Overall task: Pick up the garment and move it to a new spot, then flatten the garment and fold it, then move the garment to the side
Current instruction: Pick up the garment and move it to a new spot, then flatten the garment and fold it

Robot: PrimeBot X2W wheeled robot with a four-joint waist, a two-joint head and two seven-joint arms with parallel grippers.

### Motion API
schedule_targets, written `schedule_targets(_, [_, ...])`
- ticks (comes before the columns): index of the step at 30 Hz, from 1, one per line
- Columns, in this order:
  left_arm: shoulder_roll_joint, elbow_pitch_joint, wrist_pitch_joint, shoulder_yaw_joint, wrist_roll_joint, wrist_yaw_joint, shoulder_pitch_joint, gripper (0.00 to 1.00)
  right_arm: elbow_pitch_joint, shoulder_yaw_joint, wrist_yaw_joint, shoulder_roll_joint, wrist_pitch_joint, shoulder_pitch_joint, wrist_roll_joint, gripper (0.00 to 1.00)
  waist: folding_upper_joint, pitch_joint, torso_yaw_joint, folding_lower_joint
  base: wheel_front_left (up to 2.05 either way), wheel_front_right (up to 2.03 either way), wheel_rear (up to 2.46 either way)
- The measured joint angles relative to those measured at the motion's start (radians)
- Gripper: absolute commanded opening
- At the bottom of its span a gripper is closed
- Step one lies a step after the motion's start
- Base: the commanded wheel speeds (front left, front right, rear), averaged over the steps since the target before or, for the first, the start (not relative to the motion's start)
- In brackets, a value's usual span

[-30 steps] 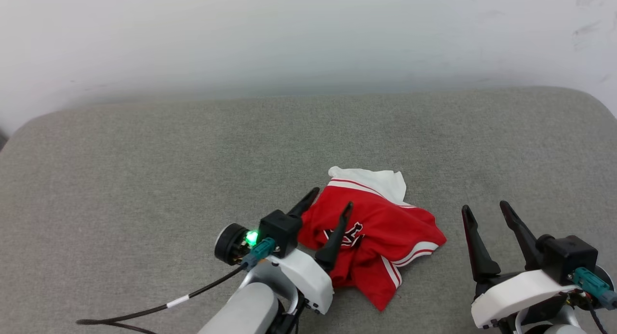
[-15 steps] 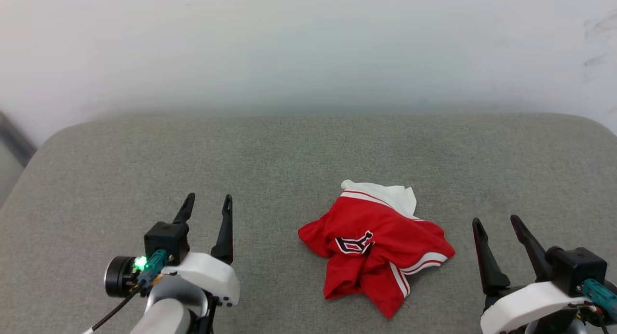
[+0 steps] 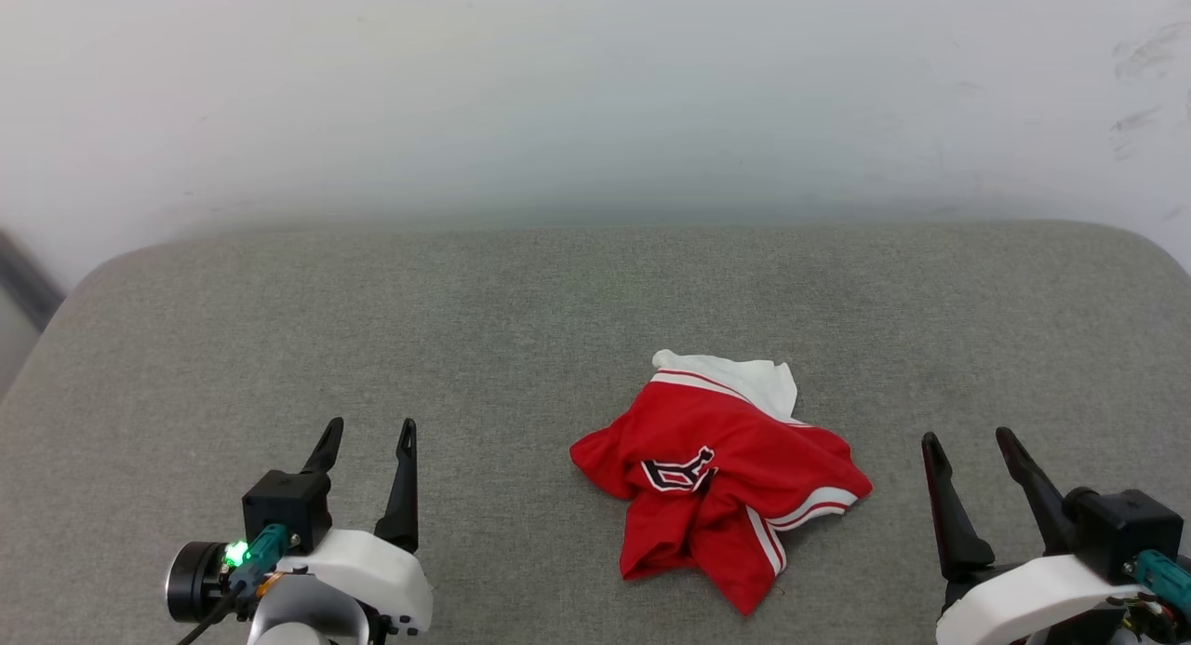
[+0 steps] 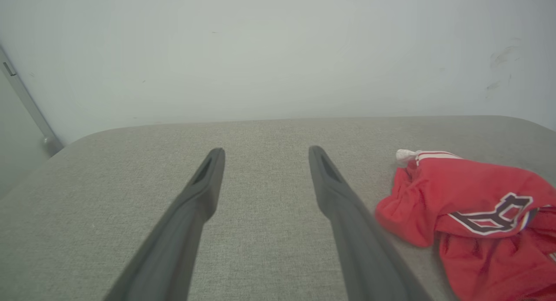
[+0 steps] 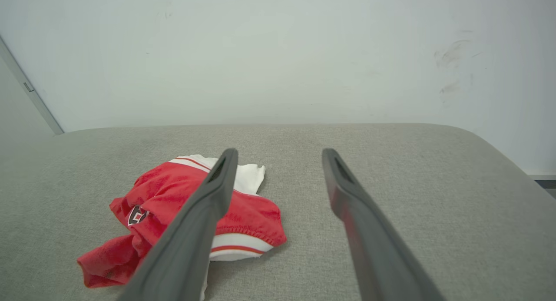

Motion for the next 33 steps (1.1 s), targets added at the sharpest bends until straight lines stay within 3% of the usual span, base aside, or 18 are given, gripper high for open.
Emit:
schedule_targets(10, [-0.001,-0.013,0.018,-0.022,0.004,0.002,-0.014,1.00,-0.003,0.008,0.000,0.000,0.006,-0.002,-0.007,1.00,0.0000,0.006,0.000,0.0000,0.00,0.00,0.00])
schedule_targets(14, [-0.007,-0.008,0.055,-0.055,0.017,-0.021,-0.065,1.00,-0.003,0.012,0.000,0.000,0.009,-0.004,-0.006,1.00,0.0000,0.013,-0.001,0.0000,0.00,0.00,0.00])
schedule_targets(18, [-0.045,0.007,0.156,-0.130,0.020,-0.094,-0.182,1.00,-0.005,0.023,0.000,0.000,0.011,-0.018,-0.008,1.00,0.0000,0.028,-0.007,0.0000,0.00,0.00,0.00])
schedule_targets(20, [-0.068,0.027,0.220,-0.171,0.011,-0.146,-0.243,1.00,-0.006,0.027,0.000,0.000,0.011,-0.024,-0.009,1.00,0.0000,0.038,-0.015,0.0000,0.00,0.00,0.00])
schedule_targets(21, [-0.085,0.061,0.297,-0.209,0.001,-0.199,-0.309,1.00,-0.007,0.033,0.000,0.000,0.012,-0.029,-0.008,1.00,0.0000,0.054,-0.025,0.0000,0.00,0.00,0.00])
schedule_targets(25, [-0.107,0.168,0.469,-0.260,-0.049,-0.302,-0.420,1.00,0.001,0.039,0.000,0.000,0.007,-0.052,-0.005,1.00,0.0000,0.088,-0.057,0.0000,0.00,0.00,0.00])
schedule_targets(29, [-0.115,0.273,0.612,-0.292,-0.105,-0.359,-0.495,1.00,0.019,0.036,0.000,0.000,-0.009,-0.062,0.004,1.00,0.0000,0.120,-0.097,0.0001,0.00,0.00,0.00])
schedule_targets(33, [-0.120,0.367,0.724,-0.322,-0.145,-0.380,-0.544,1.00,0.039,0.040,0.000,0.000,-0.025,-0.071,0.013,1.00,0.0000,0.150,-0.135,0.0000,0.00,0.00,0.00])
